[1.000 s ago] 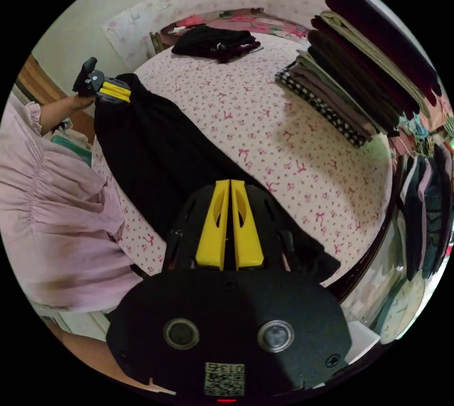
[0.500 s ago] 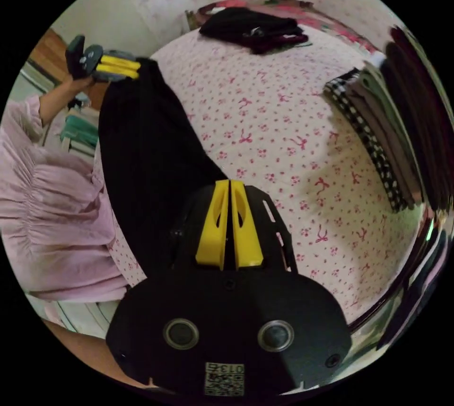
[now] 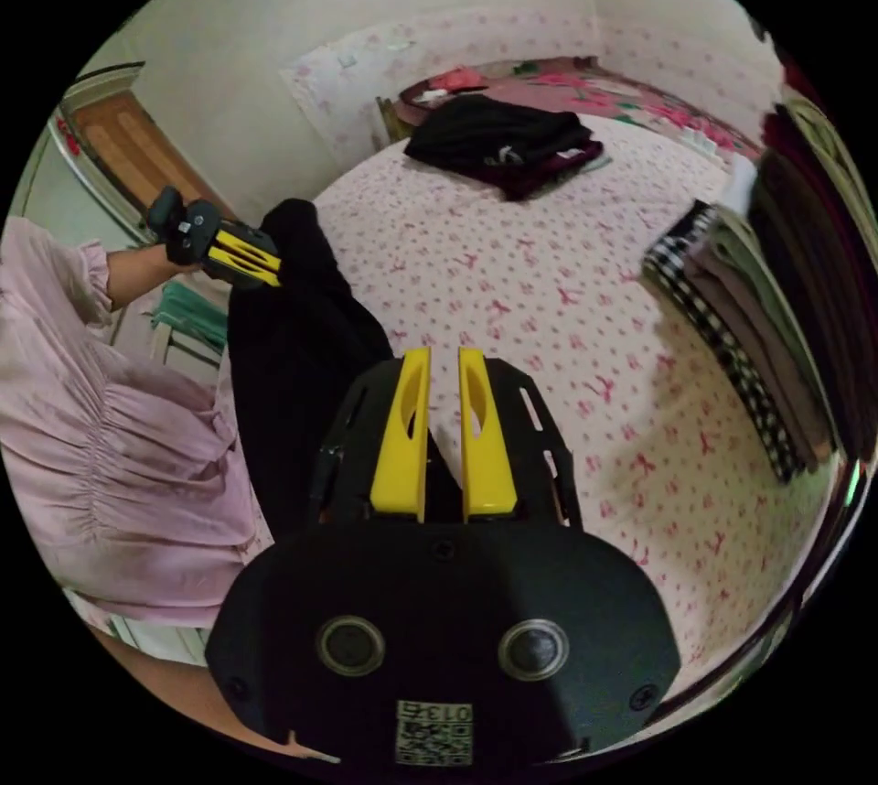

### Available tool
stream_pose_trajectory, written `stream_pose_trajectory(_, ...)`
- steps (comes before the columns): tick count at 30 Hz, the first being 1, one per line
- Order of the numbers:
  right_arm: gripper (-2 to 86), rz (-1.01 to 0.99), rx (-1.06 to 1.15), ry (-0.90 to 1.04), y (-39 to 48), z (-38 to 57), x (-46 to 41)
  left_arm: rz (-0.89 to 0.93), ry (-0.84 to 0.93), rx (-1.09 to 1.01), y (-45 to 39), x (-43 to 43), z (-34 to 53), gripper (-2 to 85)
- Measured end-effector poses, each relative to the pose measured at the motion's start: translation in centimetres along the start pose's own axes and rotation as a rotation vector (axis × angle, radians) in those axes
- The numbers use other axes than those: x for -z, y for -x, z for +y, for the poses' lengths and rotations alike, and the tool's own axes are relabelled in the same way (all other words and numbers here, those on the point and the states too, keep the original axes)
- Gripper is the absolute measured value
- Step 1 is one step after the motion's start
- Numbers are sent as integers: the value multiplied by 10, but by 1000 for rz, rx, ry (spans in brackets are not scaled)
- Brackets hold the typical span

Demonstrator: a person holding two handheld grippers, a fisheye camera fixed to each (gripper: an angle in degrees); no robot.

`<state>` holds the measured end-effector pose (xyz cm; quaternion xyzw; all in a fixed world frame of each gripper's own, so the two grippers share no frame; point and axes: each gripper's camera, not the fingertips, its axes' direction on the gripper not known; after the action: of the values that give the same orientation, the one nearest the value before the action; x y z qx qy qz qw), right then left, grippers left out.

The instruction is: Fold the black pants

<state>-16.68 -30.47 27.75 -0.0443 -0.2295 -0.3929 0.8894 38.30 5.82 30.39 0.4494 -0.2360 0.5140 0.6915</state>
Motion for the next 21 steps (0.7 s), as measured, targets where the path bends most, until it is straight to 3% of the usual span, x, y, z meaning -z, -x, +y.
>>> stream_pose_trajectory(7,84,-208,216,170,37,-53,-62,-12,-25,14,-10,-1,9,5)
stream_pose_trajectory(14,47,-248,354,328,60,-82,-104,-59,-49,2,-10,-5,5,4)
stream_pose_trajectory(17,27,-154,271,244,45,-85,-84,-185,-9,101,-10,-11,14,1)
stream_pose_trajectory(21,15,-247,26,174,-8,-69,-77,-247,141,240,-4,-42,43,-2)
